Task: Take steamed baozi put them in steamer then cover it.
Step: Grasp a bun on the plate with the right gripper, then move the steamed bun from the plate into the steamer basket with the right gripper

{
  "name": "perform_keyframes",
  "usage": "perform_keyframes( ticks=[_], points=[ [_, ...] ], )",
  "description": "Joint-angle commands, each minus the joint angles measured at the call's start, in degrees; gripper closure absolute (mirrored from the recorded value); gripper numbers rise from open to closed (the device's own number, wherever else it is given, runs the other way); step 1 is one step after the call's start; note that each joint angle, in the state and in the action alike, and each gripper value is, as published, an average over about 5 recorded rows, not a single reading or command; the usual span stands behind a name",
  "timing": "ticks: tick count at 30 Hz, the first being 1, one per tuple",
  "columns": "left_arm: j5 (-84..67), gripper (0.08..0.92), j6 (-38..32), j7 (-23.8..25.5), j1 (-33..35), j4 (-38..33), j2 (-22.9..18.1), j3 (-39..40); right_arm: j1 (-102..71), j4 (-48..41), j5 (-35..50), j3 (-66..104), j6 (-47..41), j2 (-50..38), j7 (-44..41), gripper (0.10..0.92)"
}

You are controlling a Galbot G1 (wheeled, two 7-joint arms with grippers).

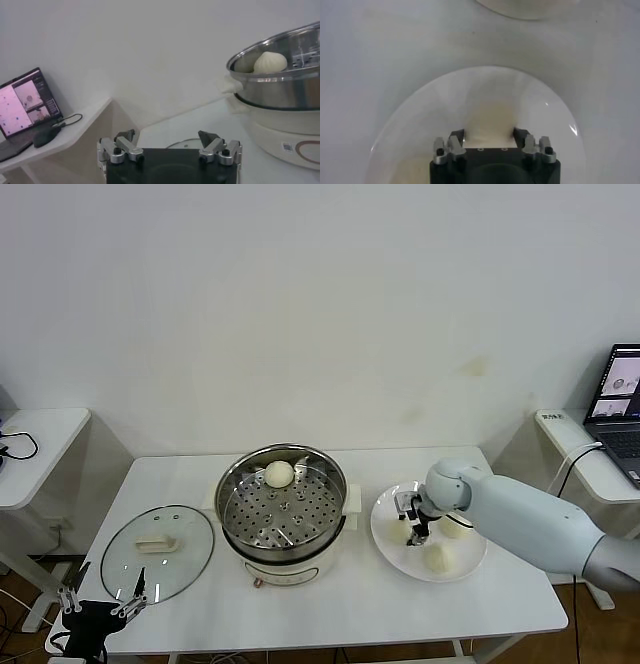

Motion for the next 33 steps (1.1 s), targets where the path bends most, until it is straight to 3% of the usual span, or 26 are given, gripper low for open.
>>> perform_keyframes(
  ticks=[1,5,13,22,33],
  points=[
    [0.0,0.177,0.0,0.0,0.0,-0.1,0.0,0.1,-0.2,-0.3,-0.2,0.2,0.0,0.3,-0.1,0.498],
    [0.0,0.177,0.0,-0.1,0.0,-0.3,-0.1,0.1,0.3,0.3,0.0,0.4,-0.2,-0.2,-0.2,0.532],
    [0.1,0.177,0.0,0.0,0.1,-0.9,-0.2,0.1,6.1,3.9,2.4,-0.2,-0.7,-3.6,-0.9,0.525],
    [0.0,0.177,0.1,0.0,0.0,-1.4,0.6,0.2,20.9,10.4,11.6,-5.5,-2.7,-7.1,-0.7,0.516],
    [-0.5,0.177,0.1,0.0,-0.2,-2.1,1.9,0.1,42.3,12.9,26.4,-16.6,-7.4,2.9,2.4,0.516]
  ],
)
